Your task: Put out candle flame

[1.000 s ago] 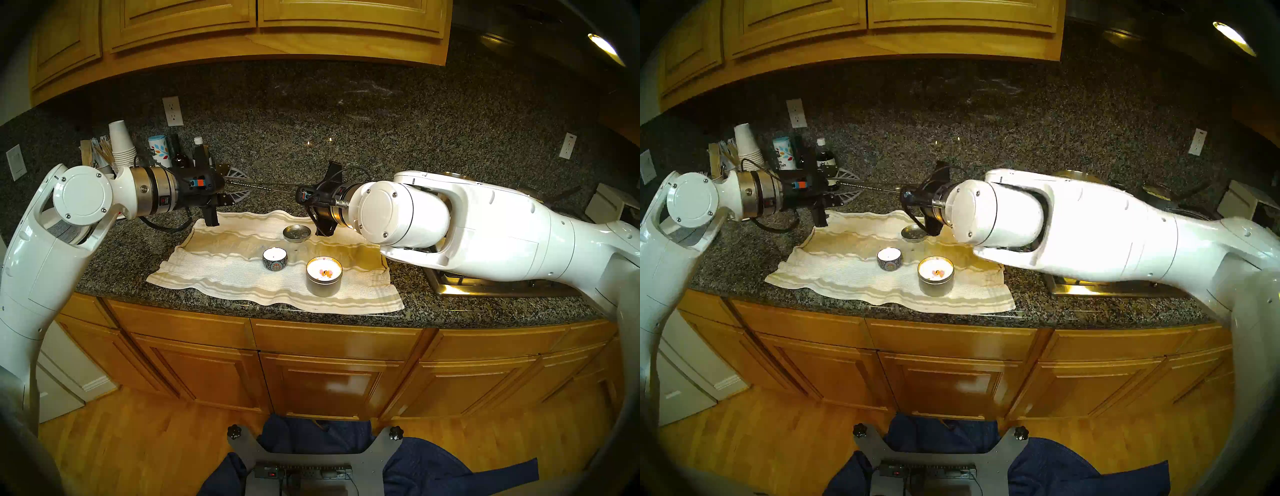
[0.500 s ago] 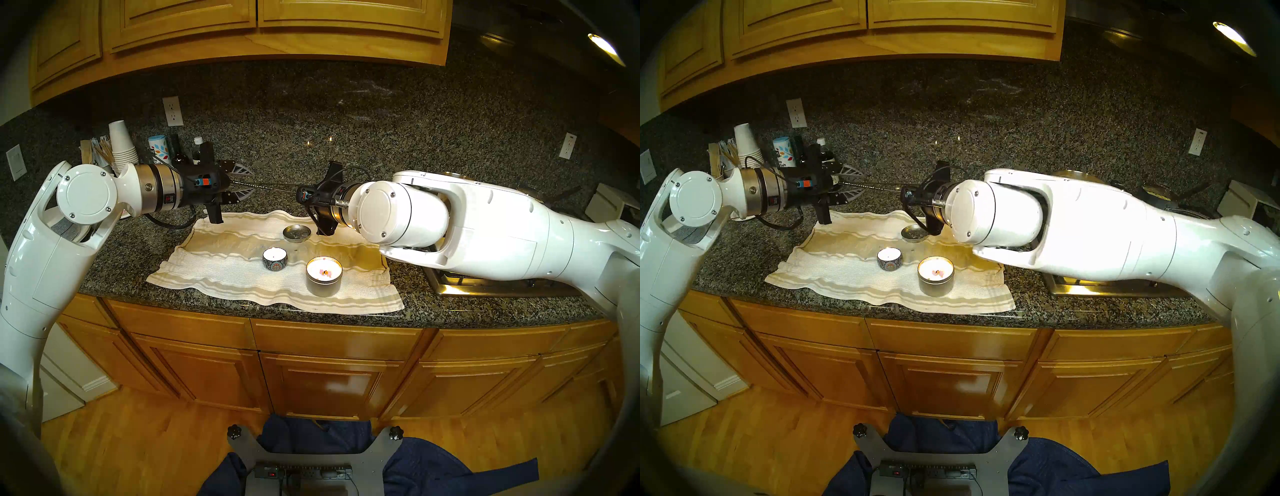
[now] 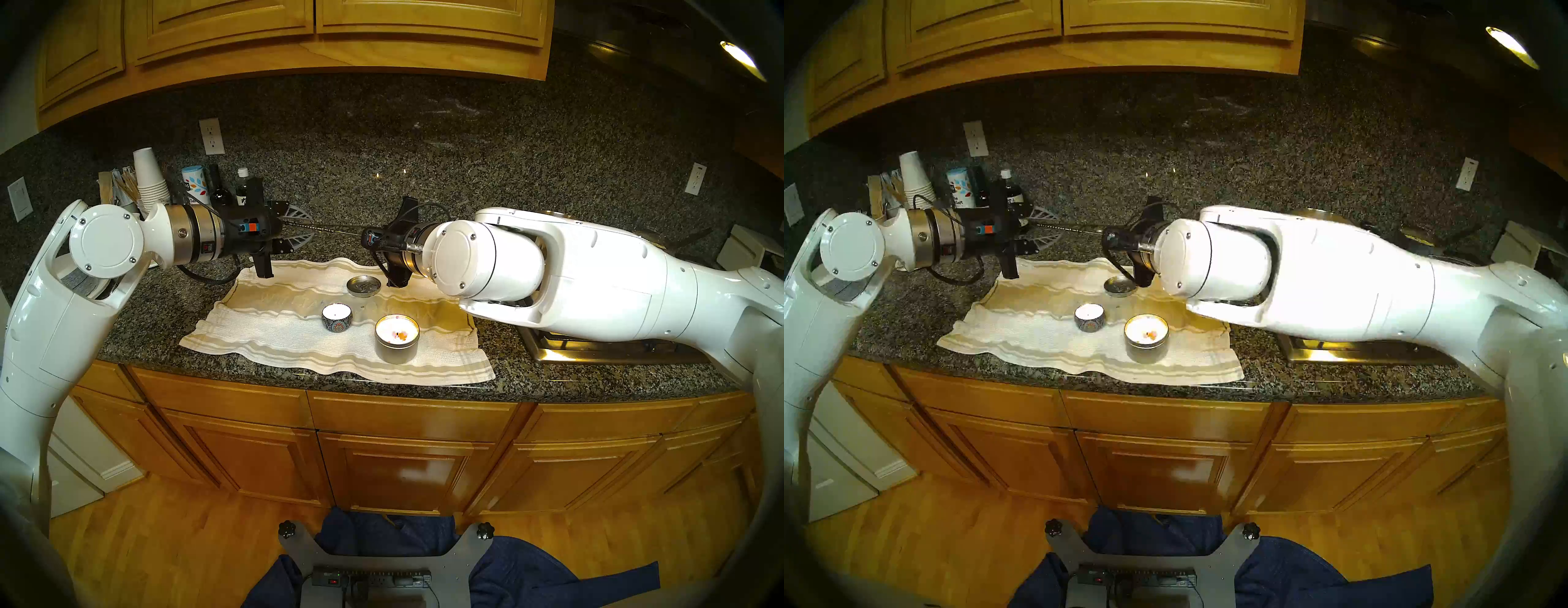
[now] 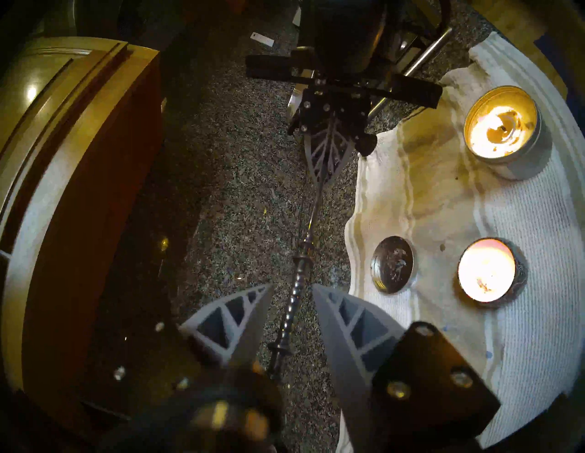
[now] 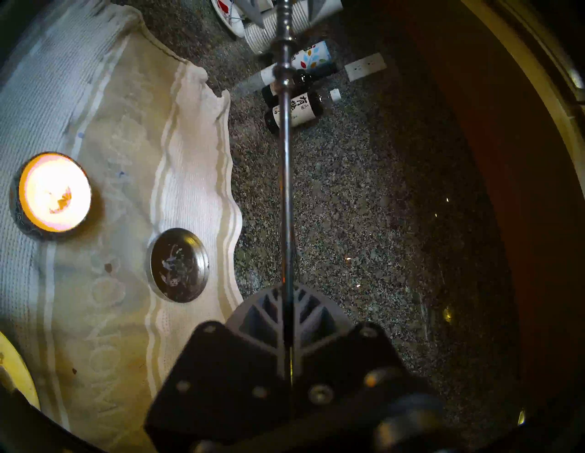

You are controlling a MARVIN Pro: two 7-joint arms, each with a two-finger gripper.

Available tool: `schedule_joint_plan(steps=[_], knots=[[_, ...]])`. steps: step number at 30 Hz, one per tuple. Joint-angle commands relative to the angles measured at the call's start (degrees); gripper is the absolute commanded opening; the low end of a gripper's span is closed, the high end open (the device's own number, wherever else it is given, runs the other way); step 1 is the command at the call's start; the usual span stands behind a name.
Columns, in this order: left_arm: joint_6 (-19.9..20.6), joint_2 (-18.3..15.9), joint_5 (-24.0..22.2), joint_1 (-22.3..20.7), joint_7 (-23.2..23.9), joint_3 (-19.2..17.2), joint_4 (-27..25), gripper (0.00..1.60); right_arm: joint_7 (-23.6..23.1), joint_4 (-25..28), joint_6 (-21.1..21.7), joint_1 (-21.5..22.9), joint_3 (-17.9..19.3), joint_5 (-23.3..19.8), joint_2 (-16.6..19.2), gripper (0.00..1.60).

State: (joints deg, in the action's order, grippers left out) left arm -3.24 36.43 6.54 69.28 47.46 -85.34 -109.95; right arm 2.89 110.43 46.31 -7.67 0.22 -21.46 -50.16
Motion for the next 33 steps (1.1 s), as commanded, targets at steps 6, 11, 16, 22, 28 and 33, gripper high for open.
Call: schedule_joint_plan(steps=[6, 11, 16, 22, 28, 33], knots=[[-0.1, 0.9, 1.5, -3.2, -0.8, 0.2, 0.2, 0.87, 1.0, 1.2, -0.3, 2.5, 1.7, 1.3, 0.7, 0.0], [0.0, 1.3, 1.7, -3.6, -0.5, 0.5, -0.1, 0.82, 0.9, 1.2, -0.3, 2.5, 1.5, 1.3, 0.6, 0.0], [0.0, 1.5, 2.0, -3.8, -0.2, 0.7, -0.1, 0.82, 1.0, 0.9, -0.3, 2.4, 1.3, 1.4, 0.6, 0.0], [0.0, 1.8, 2.1, -3.8, 0.2, 1.0, -0.1, 0.82, 1.0, 0.6, -0.3, 2.5, 1.2, 1.3, 0.4, 0.0], [-0.2, 2.7, 2.0, -3.5, -0.1, 1.2, 0.8, 0.0, 1.0, 0.4, -0.5, 2.4, 1.2, 1.2, 0.3, 0.0], [-0.5, 3.7, 2.8, -3.1, -1.9, 0.8, 1.2, 0.0, 1.0, 0.5, -0.5, 2.4, 1.2, 1.1, 0.3, 0.0]])
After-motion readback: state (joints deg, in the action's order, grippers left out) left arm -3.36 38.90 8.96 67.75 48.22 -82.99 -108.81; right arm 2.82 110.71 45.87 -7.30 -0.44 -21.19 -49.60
